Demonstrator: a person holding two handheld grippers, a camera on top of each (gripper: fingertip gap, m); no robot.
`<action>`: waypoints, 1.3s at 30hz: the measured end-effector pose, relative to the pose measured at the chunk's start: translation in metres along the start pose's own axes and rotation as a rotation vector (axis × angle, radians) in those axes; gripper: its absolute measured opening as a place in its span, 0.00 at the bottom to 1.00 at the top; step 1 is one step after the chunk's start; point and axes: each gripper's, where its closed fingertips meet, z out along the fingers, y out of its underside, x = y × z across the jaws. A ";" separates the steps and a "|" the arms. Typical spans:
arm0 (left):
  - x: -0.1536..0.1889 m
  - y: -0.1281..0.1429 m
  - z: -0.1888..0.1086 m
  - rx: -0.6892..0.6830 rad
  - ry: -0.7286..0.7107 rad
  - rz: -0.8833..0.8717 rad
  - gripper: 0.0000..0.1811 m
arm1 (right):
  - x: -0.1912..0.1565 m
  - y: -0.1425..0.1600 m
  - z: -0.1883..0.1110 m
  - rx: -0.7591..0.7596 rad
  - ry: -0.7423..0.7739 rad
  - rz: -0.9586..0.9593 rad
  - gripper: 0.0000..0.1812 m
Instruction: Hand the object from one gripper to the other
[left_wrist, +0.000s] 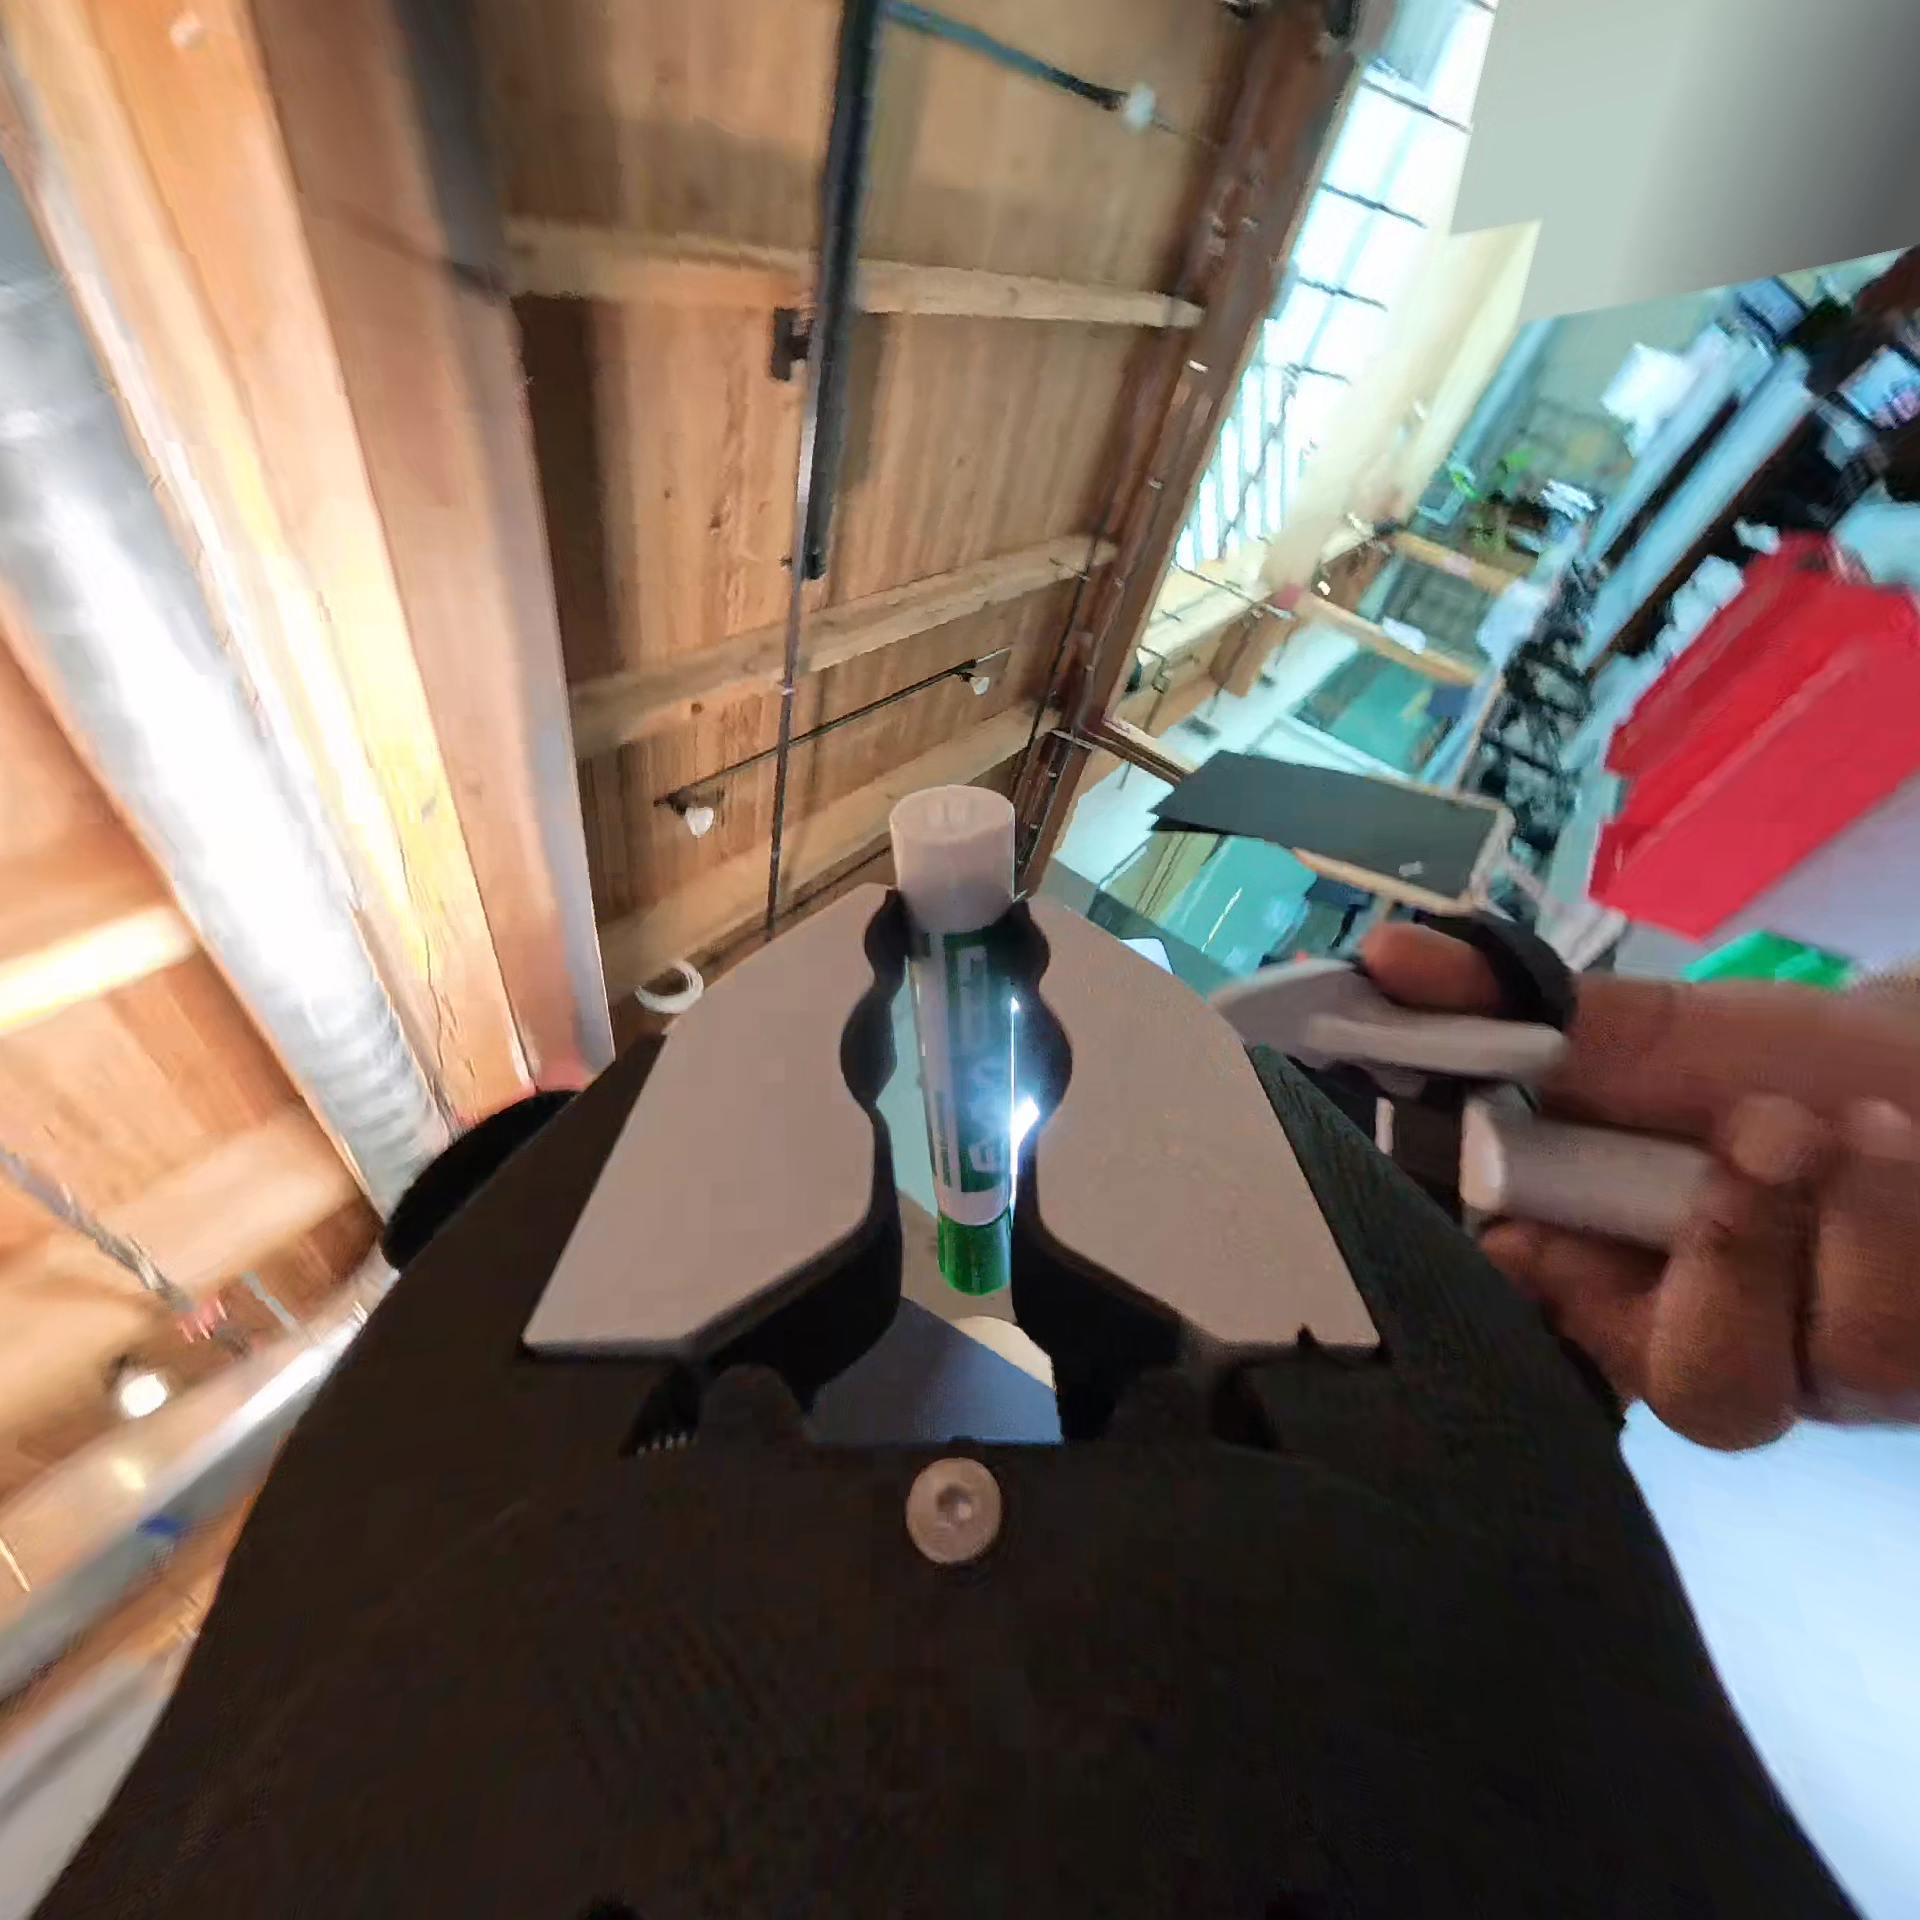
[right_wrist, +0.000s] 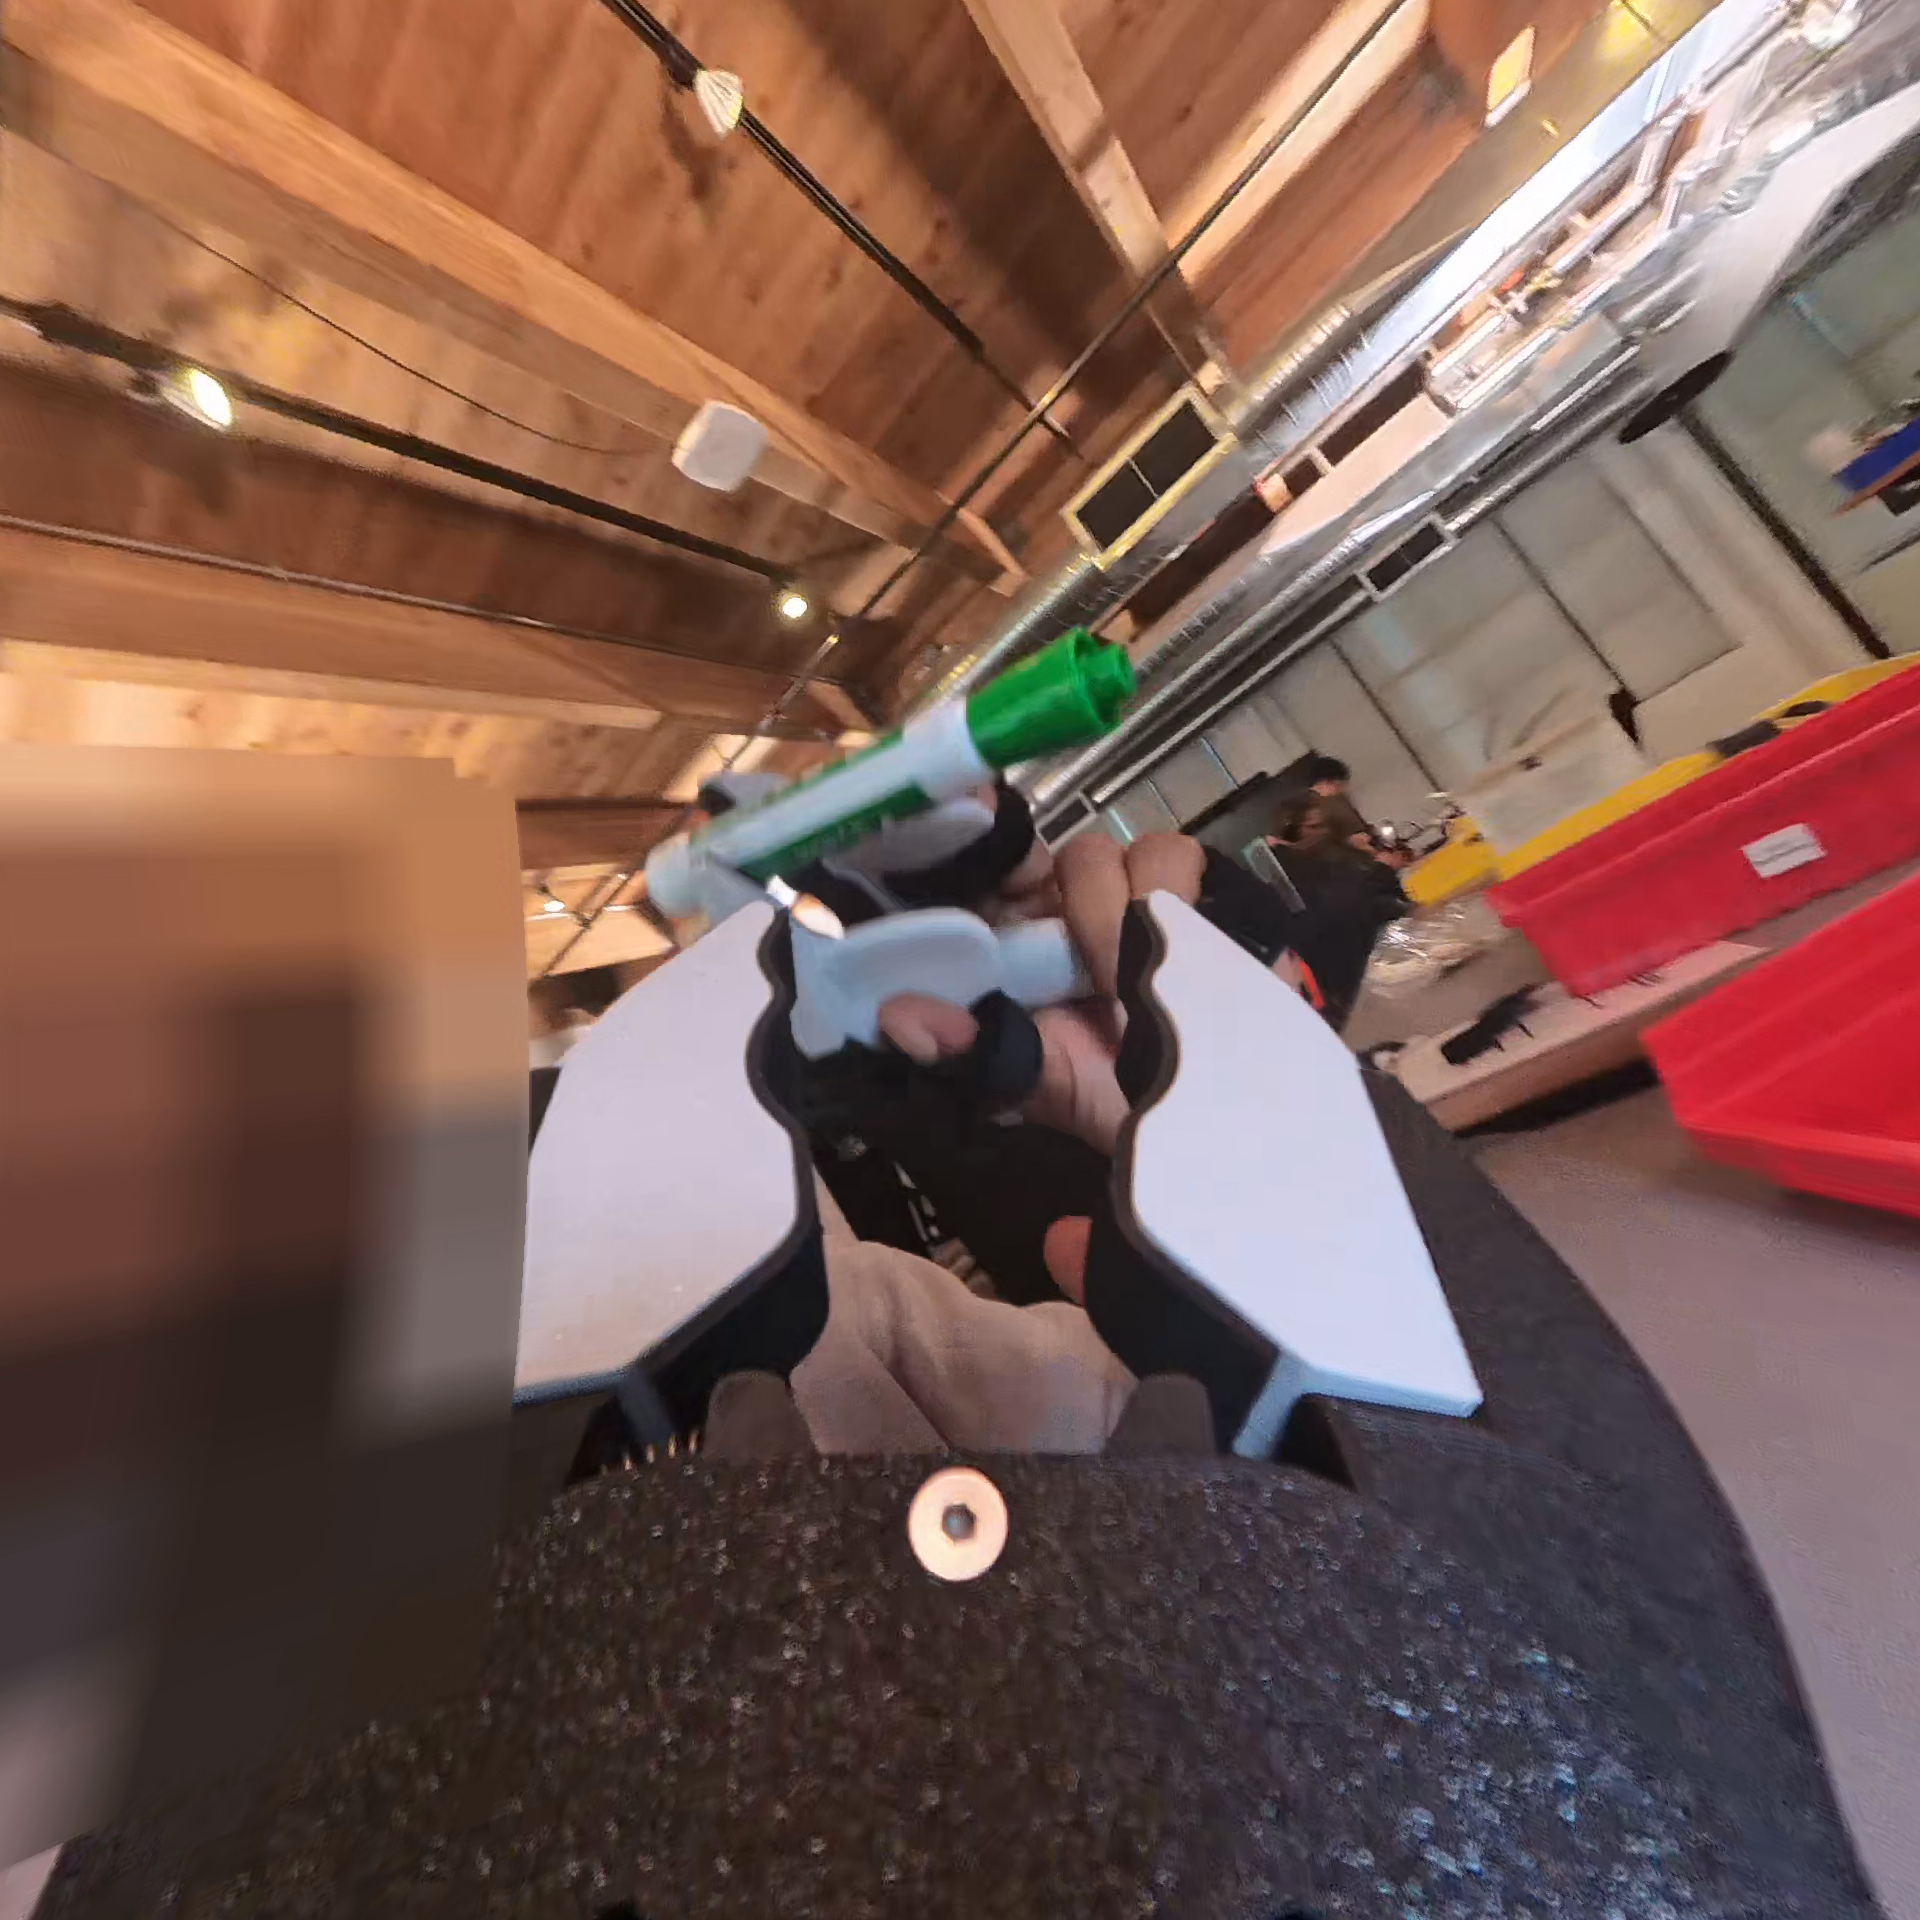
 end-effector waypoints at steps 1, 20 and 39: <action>0.014 -0.004 0.003 0.000 0.041 0.057 0.11 | -0.006 -0.003 0.000 0.018 -0.017 0.010 0.33; 0.011 0.007 0.001 0.114 0.015 -0.179 0.11 | 0.018 -0.020 -0.015 0.149 0.037 0.092 0.27; 0.016 0.116 0.010 0.040 0.153 -1.453 0.11 | -0.029 -0.063 -0.046 -0.191 0.611 -1.363 0.05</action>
